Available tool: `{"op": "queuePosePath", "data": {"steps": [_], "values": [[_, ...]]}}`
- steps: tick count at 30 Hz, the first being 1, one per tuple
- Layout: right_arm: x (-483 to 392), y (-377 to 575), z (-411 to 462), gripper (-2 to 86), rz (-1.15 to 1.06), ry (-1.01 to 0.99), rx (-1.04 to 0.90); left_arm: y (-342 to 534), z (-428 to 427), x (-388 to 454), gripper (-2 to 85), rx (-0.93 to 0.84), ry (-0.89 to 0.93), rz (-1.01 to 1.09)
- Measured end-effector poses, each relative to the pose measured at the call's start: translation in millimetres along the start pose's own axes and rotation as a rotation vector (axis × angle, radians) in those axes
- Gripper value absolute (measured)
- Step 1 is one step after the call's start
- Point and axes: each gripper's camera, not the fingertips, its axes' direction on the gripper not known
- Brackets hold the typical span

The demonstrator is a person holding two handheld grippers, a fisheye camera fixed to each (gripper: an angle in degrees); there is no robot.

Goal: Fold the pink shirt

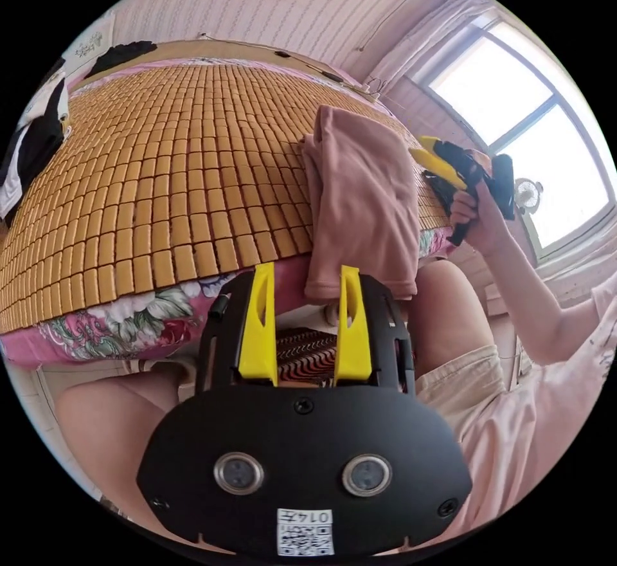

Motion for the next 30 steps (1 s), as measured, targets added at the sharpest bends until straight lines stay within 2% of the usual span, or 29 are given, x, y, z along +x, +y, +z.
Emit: {"op": "queuePosePath", "data": {"steps": [2, 5, 8, 11, 15, 20, 22, 25, 27, 30], "values": [[21, 26, -10, 11.7, 0.101, 0.035, -0.094, -15, 14, -3, 14.0, -0.061, 0.082, 0.001], [32, 48, -22, 12.5, 0.19, 0.129, -0.148, -32, 38, 2, 13.1, -0.185, 0.094, 0.045], [34, 55, -27, 13.1, 0.166, 0.245, -0.211, -44, 51, 3, 12.4, -0.244, 0.079, 0.074], [43, 50, -23, 13.3, 0.155, 0.263, -0.273, -54, 51, -2, 11.9, -0.263, 0.101, 0.077], [53, 31, -39, 14.2, 0.126, 0.242, -0.173, -67, 31, -5, 11.2, -0.217, 0.105, 0.082], [87, 16, -50, 19.8, 0.189, 0.174, -0.073, -102, -4, -16, 12.5, 0.034, 0.128, 0.078], [98, 20, -50, 20.1, 0.214, 0.129, -0.024, -121, 2, -24, 14.3, 0.071, 0.123, 0.071], [117, 35, -45, 18.9, 0.308, -0.002, 0.012, -155, 25, -32, 16.3, 0.046, 0.205, 0.061], [127, 48, -46, 17.5, 0.376, -0.111, 0.04, -171, 40, -29, 16.7, 0.022, 0.186, 0.091], [125, 61, -56, 16.4, 0.348, -0.086, 0.101, -187, 66, -24, 17.7, -0.049, 0.152, 0.108]]}}
